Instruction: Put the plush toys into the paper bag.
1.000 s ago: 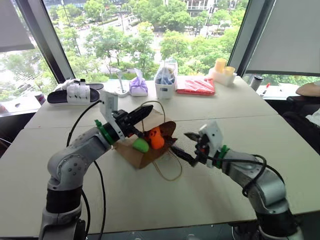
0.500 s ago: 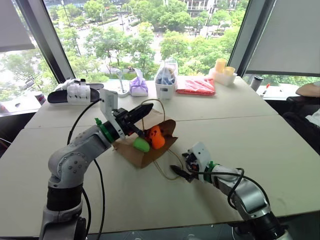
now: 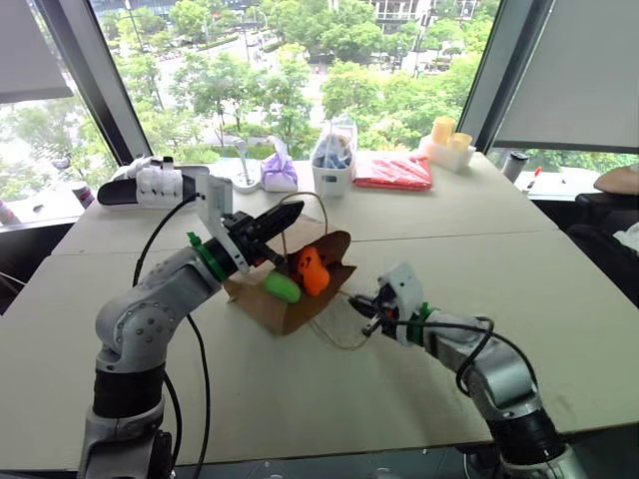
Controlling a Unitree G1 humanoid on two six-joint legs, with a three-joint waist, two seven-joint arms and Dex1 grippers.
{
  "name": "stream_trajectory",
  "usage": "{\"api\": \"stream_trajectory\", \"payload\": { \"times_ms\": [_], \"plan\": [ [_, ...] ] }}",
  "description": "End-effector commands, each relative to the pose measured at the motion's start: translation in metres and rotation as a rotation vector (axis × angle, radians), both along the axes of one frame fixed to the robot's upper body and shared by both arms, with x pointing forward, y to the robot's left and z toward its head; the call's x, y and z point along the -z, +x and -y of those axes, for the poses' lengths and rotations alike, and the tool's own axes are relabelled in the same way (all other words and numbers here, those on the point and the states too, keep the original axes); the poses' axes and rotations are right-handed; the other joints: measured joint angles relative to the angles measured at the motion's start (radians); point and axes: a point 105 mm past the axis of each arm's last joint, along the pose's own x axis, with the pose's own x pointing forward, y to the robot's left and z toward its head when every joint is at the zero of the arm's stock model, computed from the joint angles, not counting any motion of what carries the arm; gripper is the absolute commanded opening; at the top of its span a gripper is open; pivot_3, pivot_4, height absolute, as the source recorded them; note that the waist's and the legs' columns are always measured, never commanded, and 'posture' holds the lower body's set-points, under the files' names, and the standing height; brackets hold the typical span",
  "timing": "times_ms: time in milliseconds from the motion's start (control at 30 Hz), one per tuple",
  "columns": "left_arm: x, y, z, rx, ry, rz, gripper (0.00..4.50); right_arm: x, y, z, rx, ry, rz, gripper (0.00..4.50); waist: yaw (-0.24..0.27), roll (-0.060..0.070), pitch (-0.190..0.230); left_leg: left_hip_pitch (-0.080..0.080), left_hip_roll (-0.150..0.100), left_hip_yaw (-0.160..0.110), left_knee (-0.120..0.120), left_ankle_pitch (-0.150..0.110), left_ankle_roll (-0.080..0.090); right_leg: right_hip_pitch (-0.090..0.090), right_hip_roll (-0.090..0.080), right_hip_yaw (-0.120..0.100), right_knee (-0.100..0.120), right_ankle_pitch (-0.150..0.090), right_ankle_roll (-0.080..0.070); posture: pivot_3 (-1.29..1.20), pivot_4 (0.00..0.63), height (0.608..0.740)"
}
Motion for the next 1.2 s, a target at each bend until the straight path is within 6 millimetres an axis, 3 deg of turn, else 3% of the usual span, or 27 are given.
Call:
{"api": "stream_trajectory", "payload": {
  "times_ms": [33,133,233,533,700,900,933,1033,1200],
  "plan": [
    [-0.019,0.002,-0.007,-0.023,-0.020,0.079,0.00,-0.061,-0.011,0.007,-0.055,0.087,0.146,0.05,0.000,0.000,0.000,0.000,0.000,0.000,0.000,0.000,0.000,0.000,0.000,0.000,0.000,0.000,0.000,0.00,0.150,0.740],
    [-0.020,0.006,-0.006,-0.017,-0.023,0.081,0.00,-0.090,-0.011,0.014,-0.053,0.136,0.199,0.05,0.000,0.000,0.000,0.000,0.000,0.000,0.000,-0.001,0.001,0.000,0.000,0.000,-0.001,0.000,0.000,0.00,0.150,0.740],
    [-0.020,0.009,-0.005,-0.011,-0.025,0.079,0.00,-0.099,-0.012,0.015,-0.068,0.146,0.222,0.05,0.000,0.000,0.000,0.000,0.000,0.000,-0.001,-0.001,0.001,0.000,0.000,0.000,-0.001,0.000,0.000,0.00,0.150,0.740],
    [0.003,0.023,-0.003,-0.043,-0.009,-0.003,0.00,-0.090,0.000,0.022,-0.020,0.148,0.212,0.05,-0.001,0.000,0.000,0.000,0.000,0.001,0.000,-0.001,0.001,0.000,0.000,0.000,-0.001,0.000,0.000,0.00,0.150,0.740],
    [0.026,0.031,-0.012,-0.099,0.075,-0.035,0.00,-0.077,0.007,0.026,0.027,0.126,0.193,0.05,-0.002,0.000,0.000,0.000,0.000,0.001,-0.001,0.000,0.000,0.000,0.000,0.000,0.000,0.000,0.000,0.00,0.150,0.740],
    [0.030,0.037,-0.029,-0.158,0.086,-0.063,0.00,-0.082,0.008,0.020,0.019,0.162,0.208,0.05,-0.001,0.000,0.000,-0.001,0.000,0.001,0.000,0.000,0.000,-0.001,0.000,0.000,0.000,0.000,0.000,0.00,0.150,0.740],
    [0.028,0.037,-0.032,-0.163,0.080,-0.069,0.26,-0.083,0.008,0.018,0.014,0.173,0.211,0.01,-0.001,0.000,0.000,-0.001,0.000,0.001,-0.001,0.000,0.000,-0.001,0.000,0.000,0.000,0.000,0.000,0.00,0.150,0.740],
    [0.023,0.036,-0.037,-0.152,0.058,-0.075,1.39,-0.088,0.008,0.014,-0.001,0.200,0.215,0.93,-0.003,0.000,0.000,-0.001,0.000,0.000,-0.001,0.000,0.000,-0.001,0.000,0.000,0.000,0.000,0.000,0.00,0.150,0.740],
    [0.019,0.026,-0.043,-0.113,0.089,-0.066,3.97,-0.108,0.005,0.013,-0.017,0.248,0.250,3.47,-0.003,0.000,0.000,-0.001,0.000,0.000,-0.001,0.000,0.000,-0.001,0.000,0.000,0.000,0.000,0.000,0.00,0.150,0.740]
  ]
}}
